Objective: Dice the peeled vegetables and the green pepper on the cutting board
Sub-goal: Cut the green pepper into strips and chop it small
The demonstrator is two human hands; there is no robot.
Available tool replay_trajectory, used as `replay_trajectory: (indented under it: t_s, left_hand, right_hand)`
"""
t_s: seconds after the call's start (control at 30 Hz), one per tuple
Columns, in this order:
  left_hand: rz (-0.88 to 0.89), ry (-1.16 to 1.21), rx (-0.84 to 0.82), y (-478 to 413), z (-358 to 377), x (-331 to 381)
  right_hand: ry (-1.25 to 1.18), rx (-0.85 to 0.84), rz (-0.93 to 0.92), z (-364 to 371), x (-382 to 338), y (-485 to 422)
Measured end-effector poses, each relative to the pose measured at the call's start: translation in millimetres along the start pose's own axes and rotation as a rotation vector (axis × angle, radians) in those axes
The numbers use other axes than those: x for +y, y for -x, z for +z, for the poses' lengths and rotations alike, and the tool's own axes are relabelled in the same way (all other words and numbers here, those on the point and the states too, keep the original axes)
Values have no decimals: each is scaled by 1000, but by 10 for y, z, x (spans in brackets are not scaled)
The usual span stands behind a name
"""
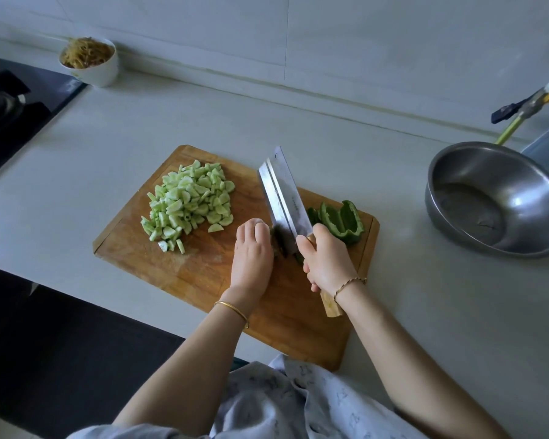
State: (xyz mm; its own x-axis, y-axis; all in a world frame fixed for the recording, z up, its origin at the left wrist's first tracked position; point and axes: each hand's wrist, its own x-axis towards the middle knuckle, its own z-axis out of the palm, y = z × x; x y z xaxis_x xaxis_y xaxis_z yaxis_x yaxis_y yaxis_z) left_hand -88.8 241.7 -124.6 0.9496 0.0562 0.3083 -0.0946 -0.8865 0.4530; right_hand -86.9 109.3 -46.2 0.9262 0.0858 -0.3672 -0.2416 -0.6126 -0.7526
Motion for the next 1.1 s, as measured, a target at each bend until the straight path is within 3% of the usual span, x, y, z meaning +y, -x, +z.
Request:
replay_trajectory:
  t_s: [0.23,0.73,1.1]
  left_hand:
    - [-21,66,3,41,-90,-81]
    - [123,-74,-28,203,-116,-224]
    - [72,-40,2,141,-17,-148]
  right_hand:
    - [-5,21,-53,-79,-22,77]
    - [154,-39,-88,6,-41,201]
    - [236,-93,-47,13,-146,180]
